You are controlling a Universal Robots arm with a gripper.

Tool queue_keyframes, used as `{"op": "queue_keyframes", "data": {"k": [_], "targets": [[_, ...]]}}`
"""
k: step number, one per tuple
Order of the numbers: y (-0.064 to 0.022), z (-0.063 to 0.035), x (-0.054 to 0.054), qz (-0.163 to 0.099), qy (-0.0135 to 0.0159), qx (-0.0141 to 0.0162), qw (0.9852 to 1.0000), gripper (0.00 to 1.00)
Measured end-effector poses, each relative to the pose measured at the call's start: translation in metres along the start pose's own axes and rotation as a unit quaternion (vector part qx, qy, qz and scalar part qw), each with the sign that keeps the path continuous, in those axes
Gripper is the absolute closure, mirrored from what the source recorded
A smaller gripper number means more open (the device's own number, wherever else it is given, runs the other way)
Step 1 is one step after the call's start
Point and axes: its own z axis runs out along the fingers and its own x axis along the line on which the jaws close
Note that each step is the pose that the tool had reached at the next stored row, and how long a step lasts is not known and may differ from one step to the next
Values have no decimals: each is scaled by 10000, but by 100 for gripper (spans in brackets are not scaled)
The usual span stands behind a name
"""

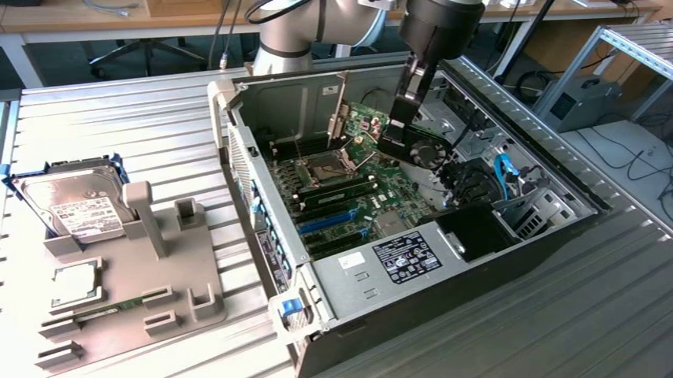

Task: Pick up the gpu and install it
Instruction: 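Insert the gpu into the slot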

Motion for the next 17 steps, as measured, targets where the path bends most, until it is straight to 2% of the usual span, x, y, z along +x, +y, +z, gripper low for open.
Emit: {"op": "queue_keyframes", "data": {"k": [9,17], "targets": [[-4,5,-4,-244,6,7,9997,74],[-10,10,-9,-482,11,13,9988,74]]}}
